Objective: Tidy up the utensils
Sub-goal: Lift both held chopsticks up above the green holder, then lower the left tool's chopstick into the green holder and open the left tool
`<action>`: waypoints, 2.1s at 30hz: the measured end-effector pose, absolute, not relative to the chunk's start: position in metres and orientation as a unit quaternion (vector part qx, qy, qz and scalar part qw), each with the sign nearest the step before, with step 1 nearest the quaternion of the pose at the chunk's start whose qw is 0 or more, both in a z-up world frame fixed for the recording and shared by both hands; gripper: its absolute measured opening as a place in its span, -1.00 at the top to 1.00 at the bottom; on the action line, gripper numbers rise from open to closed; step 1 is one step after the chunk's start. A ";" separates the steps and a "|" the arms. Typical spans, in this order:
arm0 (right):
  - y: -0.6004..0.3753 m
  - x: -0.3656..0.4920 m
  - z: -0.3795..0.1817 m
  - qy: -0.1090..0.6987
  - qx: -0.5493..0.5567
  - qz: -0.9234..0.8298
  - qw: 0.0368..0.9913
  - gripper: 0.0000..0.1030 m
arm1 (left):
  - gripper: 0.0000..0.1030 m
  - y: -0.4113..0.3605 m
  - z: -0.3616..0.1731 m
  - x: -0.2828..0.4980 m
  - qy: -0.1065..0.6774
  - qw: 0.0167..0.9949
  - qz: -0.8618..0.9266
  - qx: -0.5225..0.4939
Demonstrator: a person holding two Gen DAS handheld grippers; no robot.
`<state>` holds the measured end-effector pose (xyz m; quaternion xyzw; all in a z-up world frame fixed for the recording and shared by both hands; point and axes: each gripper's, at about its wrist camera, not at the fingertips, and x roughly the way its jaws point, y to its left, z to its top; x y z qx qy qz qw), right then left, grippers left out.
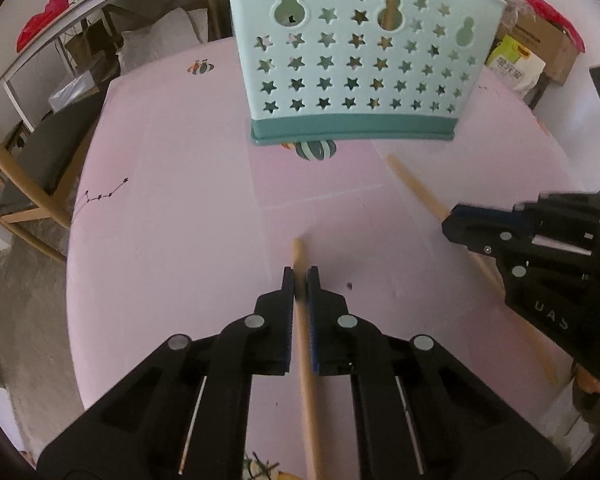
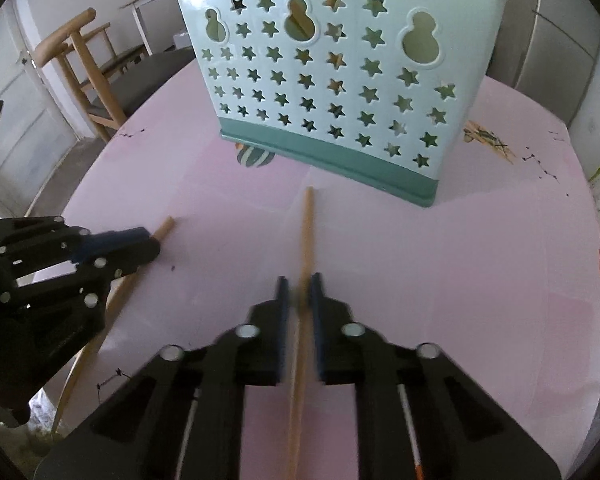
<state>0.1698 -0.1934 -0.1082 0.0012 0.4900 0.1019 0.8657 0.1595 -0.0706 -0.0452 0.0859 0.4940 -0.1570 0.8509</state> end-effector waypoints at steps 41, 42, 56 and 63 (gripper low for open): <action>-0.247 0.143 -0.054 0.422 0.127 0.117 0.890 0.88 | 0.91 -0.098 0.214 0.228 0.089 0.973 -0.191 -0.100; -0.247 0.143 -0.055 0.423 0.128 0.117 0.889 0.88 | 0.91 -0.103 0.210 0.232 0.086 0.975 -0.183 -0.095; -0.253 0.138 -0.055 0.423 0.135 0.114 0.889 0.88 | 0.90 -0.126 0.154 0.242 0.128 0.977 -0.164 -0.055; -0.253 0.135 -0.054 0.420 0.136 0.114 0.890 0.88 | 0.86 -0.110 0.145 0.242 0.162 0.969 -0.169 -0.075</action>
